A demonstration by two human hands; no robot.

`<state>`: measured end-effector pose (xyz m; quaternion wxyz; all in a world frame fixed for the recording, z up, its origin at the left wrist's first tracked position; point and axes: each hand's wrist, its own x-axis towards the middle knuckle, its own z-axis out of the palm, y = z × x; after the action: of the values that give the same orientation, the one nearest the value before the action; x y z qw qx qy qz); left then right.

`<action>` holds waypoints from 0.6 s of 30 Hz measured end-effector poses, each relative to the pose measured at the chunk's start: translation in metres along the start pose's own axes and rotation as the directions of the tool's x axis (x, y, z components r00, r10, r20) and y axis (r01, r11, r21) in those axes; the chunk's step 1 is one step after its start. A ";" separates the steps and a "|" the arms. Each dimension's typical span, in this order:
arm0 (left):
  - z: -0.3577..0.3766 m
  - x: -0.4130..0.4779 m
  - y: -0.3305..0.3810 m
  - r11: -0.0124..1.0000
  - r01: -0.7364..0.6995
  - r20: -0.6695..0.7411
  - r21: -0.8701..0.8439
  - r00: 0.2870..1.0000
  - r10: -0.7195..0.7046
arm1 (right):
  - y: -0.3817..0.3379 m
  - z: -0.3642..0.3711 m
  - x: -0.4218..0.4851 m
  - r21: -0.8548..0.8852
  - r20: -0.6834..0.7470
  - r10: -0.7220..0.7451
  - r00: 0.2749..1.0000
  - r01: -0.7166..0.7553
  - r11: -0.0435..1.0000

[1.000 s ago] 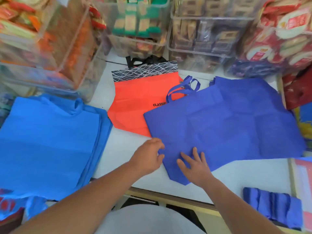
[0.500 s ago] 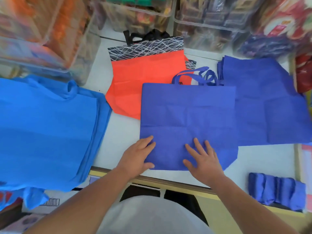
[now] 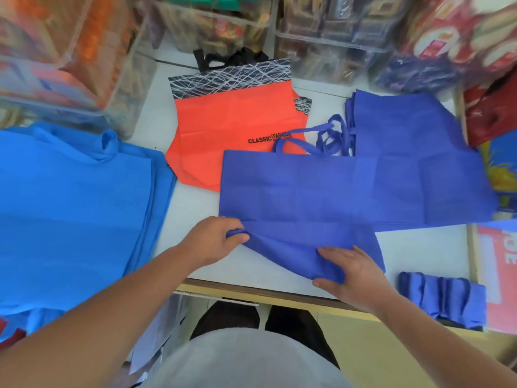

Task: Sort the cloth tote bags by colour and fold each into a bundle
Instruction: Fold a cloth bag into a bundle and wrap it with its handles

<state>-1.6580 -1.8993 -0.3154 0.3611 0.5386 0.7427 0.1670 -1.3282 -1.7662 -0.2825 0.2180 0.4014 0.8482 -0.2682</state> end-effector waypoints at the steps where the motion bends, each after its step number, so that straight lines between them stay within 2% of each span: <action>1: -0.008 -0.003 0.003 0.997 0.040 0.017 -0.061 0.999 -0.039 | 0.005 -0.009 -0.010 0.022 -0.029 -0.002 1.000 0.003 1.000; 5: -0.034 -0.009 0.018 0.955 0.090 -0.003 -0.282 0.995 -0.095 | 0.021 -0.036 -0.042 0.121 0.008 0.000 1.000 -0.001 0.993; 7: -0.042 -0.012 0.023 0.933 0.113 -0.028 -0.340 0.991 -0.130 | 0.032 -0.038 -0.047 0.222 -0.046 0.060 0.997 -0.048 0.974; 9: -0.043 -0.013 0.023 0.908 0.166 -0.067 -0.383 0.976 -0.207 | 0.033 -0.043 -0.047 0.394 -0.094 0.158 0.983 -0.109 0.913; 11: -0.039 -0.012 0.020 0.885 0.238 -0.187 -0.401 0.924 -0.333 | 0.028 -0.049 -0.043 0.606 -0.112 0.287 0.952 -0.164 0.778; 13: -0.034 -0.011 0.020 0.906 0.253 -0.390 -0.339 0.839 -0.380 | 0.026 -0.047 -0.035 0.678 -0.103 0.348 0.932 -0.190 0.710; 15: -0.028 -0.013 0.028 0.950 0.180 -0.551 -0.254 0.781 -0.295 | 0.023 -0.040 -0.024 0.706 -0.065 0.368 0.927 -0.218 0.674; 17: -0.019 -0.020 0.042 0.991 0.054 -0.603 -0.120 0.789 -0.116 | 0.019 -0.032 -0.009 0.726 -0.054 0.399 0.915 -0.239 0.645; 18: -0.012 -0.024 0.047 1.000 -0.014 -0.574 -0.025 0.819 -0.003 | 0.019 -0.030 -0.001 0.716 -0.045 0.407 0.912 -0.255 0.650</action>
<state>-1.6307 -1.9024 -0.2685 0.1278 0.4602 0.8130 0.3330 -1.3173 -1.7375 -0.2646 0.0090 0.6269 0.6133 -0.4804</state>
